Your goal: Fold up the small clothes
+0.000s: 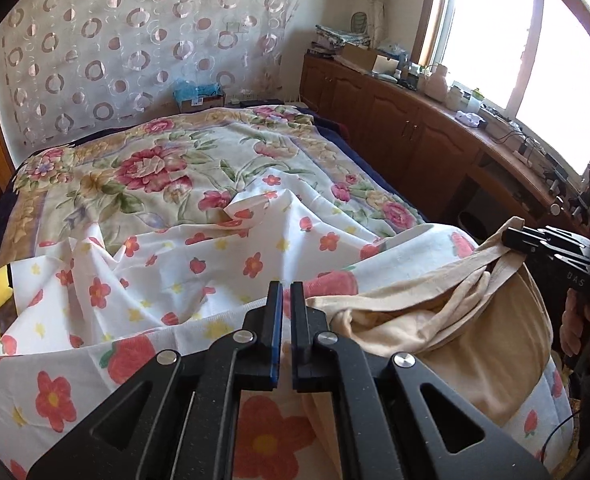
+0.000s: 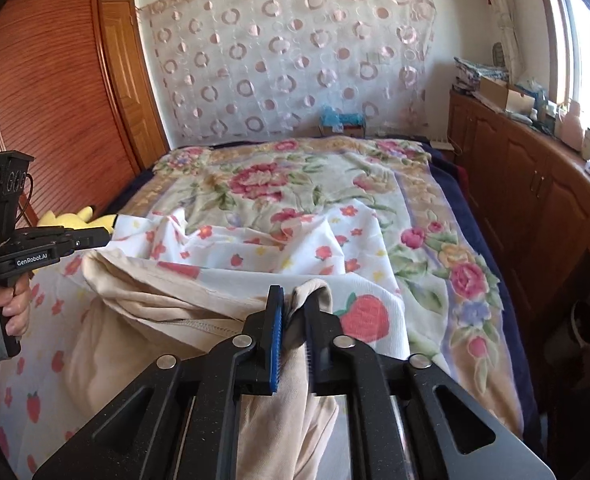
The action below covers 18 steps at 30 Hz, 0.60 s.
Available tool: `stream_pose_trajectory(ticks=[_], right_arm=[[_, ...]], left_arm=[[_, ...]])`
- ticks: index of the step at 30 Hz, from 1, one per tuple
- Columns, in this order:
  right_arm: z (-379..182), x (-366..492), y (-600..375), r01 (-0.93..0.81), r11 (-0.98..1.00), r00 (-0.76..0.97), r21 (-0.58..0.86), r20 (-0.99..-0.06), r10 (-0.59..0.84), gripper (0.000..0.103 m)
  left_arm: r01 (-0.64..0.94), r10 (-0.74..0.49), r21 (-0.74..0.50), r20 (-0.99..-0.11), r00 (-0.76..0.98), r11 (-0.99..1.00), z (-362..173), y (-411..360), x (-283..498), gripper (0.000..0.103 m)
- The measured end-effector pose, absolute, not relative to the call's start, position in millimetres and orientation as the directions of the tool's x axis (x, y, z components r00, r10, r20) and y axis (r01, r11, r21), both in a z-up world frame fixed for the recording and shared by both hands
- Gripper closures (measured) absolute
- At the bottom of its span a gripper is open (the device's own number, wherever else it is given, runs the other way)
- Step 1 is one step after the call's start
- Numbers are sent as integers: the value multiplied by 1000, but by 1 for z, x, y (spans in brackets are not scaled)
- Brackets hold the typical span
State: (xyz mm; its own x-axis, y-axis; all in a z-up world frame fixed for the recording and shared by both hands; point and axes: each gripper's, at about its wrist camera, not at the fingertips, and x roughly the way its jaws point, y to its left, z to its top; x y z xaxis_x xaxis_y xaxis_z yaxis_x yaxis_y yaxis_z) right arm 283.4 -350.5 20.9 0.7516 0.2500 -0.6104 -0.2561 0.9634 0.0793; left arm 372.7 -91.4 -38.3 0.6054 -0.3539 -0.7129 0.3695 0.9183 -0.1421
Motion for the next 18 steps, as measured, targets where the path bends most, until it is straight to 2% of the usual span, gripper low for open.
stream_pose_trajectory(ticks=[3,5,6,7,9,14,18], right_arm=[[28,284,-347,-237,970,750,52,-625,217,82],[31,273,-344,-256,966,754,17,-622,211,72],[31,268,-343,-252,968,759,-14,-622,189,63],[31,264,-345,-240,970,769,-39,-618,165,59],[35,254,-349,-228,972,774,-54,-616,148,56],[29,250,-350,-269,961,740,-60,-652,166,55],[20,267,-336,-335,942,676,4,-696,243,55]], left_arm=[[400,-391,-167,-710,585,901,-41,-85,368,69],[432,-419,-177,-709,567,884,-43,-83,361,59],[444,-427,-181,-716,552,877,-45,-83,358,49],[455,-434,-183,-722,539,871,-47,-84,355,38],[482,-451,-188,-728,516,855,-51,-86,347,32],[538,-459,-172,-759,461,825,-63,-101,335,32],[525,-453,-175,-760,466,833,-67,-112,353,32]])
